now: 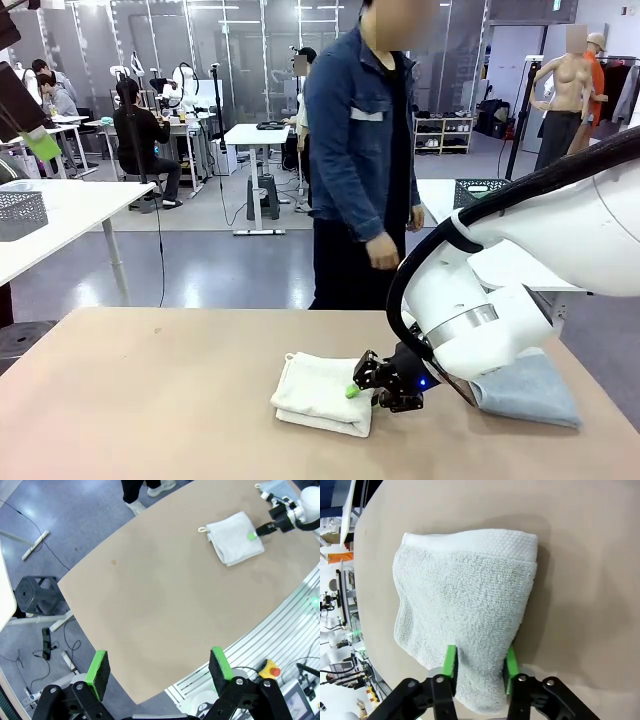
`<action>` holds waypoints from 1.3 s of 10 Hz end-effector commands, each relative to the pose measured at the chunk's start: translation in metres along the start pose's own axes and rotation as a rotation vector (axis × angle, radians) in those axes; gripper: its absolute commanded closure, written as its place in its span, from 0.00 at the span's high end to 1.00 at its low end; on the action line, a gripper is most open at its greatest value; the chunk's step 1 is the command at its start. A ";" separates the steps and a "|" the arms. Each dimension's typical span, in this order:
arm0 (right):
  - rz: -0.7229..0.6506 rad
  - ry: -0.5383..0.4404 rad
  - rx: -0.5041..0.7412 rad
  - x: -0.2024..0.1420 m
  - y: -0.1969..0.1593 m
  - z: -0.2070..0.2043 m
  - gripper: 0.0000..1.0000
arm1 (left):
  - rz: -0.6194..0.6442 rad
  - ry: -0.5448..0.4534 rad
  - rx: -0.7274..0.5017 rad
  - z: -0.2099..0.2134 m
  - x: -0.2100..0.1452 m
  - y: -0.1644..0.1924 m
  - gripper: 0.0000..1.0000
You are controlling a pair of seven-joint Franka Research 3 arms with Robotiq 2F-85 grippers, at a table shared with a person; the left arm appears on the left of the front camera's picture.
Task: Fold the towels and place them in the basket.
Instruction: Stack the folded Towel with hook on the right side of the table.
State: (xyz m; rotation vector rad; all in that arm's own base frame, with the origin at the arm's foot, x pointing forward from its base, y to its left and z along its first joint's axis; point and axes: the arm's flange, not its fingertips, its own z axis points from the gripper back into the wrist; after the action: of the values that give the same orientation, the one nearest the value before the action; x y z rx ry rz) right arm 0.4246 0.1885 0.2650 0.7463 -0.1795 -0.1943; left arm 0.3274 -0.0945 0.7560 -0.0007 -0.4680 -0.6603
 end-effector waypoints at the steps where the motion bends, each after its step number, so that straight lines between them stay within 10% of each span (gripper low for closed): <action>1: 0.014 -0.038 -0.006 -0.004 0.004 -0.004 0.03 | 0.011 0.012 -0.005 0.003 -0.001 -0.001 1.00; 10: -0.003 -0.021 -0.022 -0.006 0.003 -0.002 0.06 | 0.011 0.012 -0.005 0.003 -0.001 -0.001 1.00; 13: 0.410 -0.121 -0.247 0.004 0.038 0.094 0.05 | 0.011 0.012 -0.005 0.003 -0.001 -0.001 1.00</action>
State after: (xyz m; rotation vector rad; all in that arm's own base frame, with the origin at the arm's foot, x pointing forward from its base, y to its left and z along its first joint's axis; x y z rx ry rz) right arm 0.4179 0.1718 0.3138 0.4981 -0.3537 0.0874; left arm 0.3274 -0.0943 0.7560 -0.0009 -0.4679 -0.6601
